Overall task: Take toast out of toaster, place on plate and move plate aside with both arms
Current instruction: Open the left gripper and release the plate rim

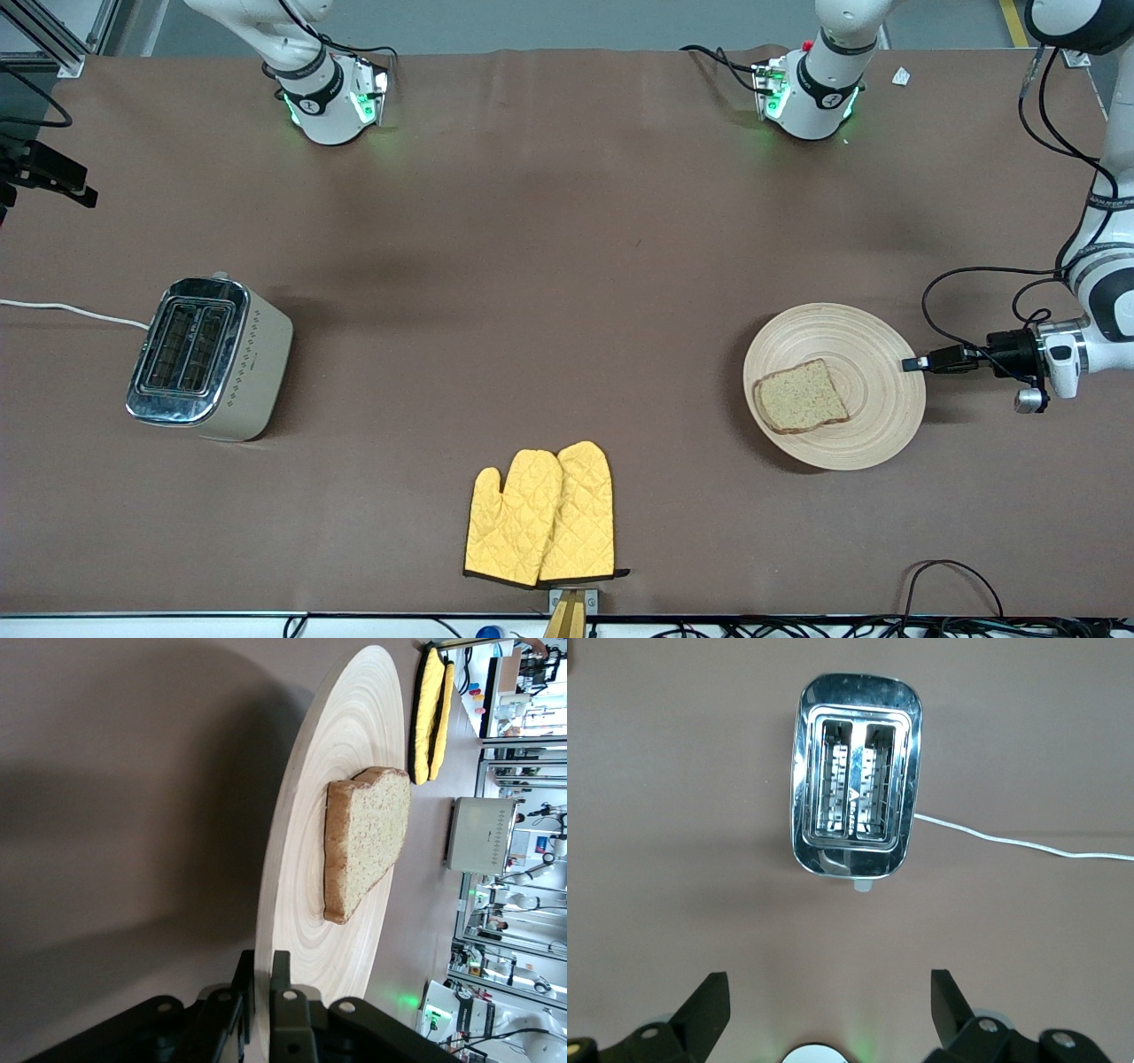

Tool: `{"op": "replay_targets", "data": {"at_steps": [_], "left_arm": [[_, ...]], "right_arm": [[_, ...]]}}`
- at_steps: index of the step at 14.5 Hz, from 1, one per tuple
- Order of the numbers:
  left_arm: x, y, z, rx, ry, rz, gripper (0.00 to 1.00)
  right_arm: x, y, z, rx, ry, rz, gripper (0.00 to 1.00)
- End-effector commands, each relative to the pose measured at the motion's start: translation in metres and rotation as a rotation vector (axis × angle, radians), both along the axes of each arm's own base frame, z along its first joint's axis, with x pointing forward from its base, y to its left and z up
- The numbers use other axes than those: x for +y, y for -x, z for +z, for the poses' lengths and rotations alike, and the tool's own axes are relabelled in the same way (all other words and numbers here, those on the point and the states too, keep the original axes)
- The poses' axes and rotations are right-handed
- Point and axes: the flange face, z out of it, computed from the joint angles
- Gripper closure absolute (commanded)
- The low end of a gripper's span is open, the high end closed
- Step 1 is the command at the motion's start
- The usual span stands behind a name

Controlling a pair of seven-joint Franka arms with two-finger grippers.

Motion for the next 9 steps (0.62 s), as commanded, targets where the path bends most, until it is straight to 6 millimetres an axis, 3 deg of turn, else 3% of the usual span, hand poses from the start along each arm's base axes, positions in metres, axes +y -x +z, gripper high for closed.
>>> {"op": "replay_targets", "data": {"at_steps": [1, 4, 9], "left_arm": [[0.0, 0.0, -0.004, 0.006, 0.06, -0.033, 0.98], [-0.004, 0.006, -0.013, 0.036, 0.097, -0.052, 0.98], [-0.002, 0.01, -0.018, 0.054, 0.07, -0.081, 0.86]], "right_arm": [[-0.008, 0.004, 0.002, 0.001, -0.001, -0.005, 0.0], [-0.004, 0.002, 0.002, -0.007, -0.014, 0.0, 0.0], [-0.006, 0.003, 0.001, -0.004, -0.014, -0.001, 0.0]]}}
